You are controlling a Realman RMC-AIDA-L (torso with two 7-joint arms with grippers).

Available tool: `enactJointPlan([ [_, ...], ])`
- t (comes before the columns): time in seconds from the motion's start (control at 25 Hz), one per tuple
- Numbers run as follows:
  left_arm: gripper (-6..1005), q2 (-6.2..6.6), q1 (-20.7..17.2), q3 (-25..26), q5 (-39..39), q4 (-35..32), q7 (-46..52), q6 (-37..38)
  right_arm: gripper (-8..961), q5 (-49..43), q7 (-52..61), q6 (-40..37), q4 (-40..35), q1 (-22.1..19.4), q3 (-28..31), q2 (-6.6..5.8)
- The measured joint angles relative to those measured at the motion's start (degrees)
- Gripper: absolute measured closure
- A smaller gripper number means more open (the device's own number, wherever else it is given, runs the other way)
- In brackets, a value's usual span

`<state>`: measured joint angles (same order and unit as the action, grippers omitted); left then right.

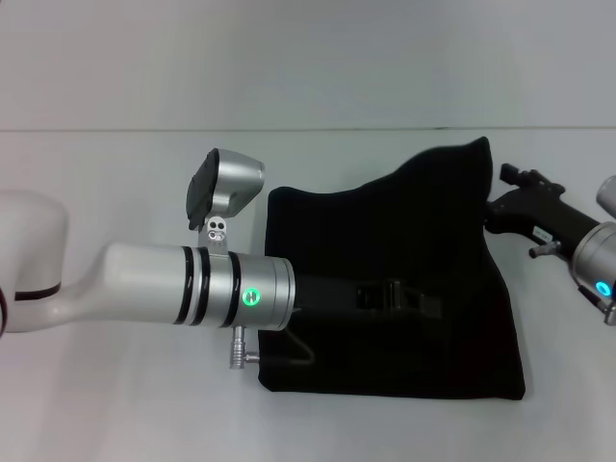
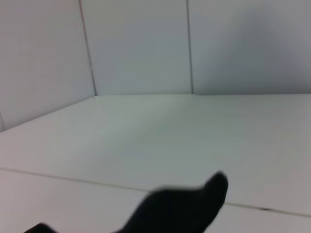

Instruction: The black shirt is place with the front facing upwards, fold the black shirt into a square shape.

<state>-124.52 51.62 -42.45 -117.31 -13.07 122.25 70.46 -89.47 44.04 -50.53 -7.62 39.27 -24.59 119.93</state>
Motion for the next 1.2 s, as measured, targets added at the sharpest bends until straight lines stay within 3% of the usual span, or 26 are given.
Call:
enactJointPlan([
  [0.48, 947, -0.11, 0.98, -0.15, 0.12, 2.33, -1.53, -0.52, 18, 0.16, 0.38, -1.38, -3.72, -5.26, 13.90, -0.18],
  [0.64, 946, -0.12, 1.03, 0.03, 1.83, 2.41, -2.24, 4.60, 18, 0.19, 0.40, -3.74, -3.94, -7.05, 15.63, -0.16],
  [0.84, 944, 0.17, -0.26, 0.10, 8.46, 1.94, -4.88, 17.94, 18, 0.19, 0.41, -7.10, -3.59, -8.96, 16.30, -0.14],
  [1.04, 698, 0.51, -1.62, 0.10, 10.31, 1.07, -5.97, 21.37, 19, -0.11, 0.44, -7.74, -3.49, -9.77, 15.93, -0.13],
  [1.2, 513, 0.65, -5.69, -0.03, 10.34, -5.63, -9.75, 23.03, 20, -3.23, 3.91, -10.08, -4.33, -10.41, 13.92, -0.27],
])
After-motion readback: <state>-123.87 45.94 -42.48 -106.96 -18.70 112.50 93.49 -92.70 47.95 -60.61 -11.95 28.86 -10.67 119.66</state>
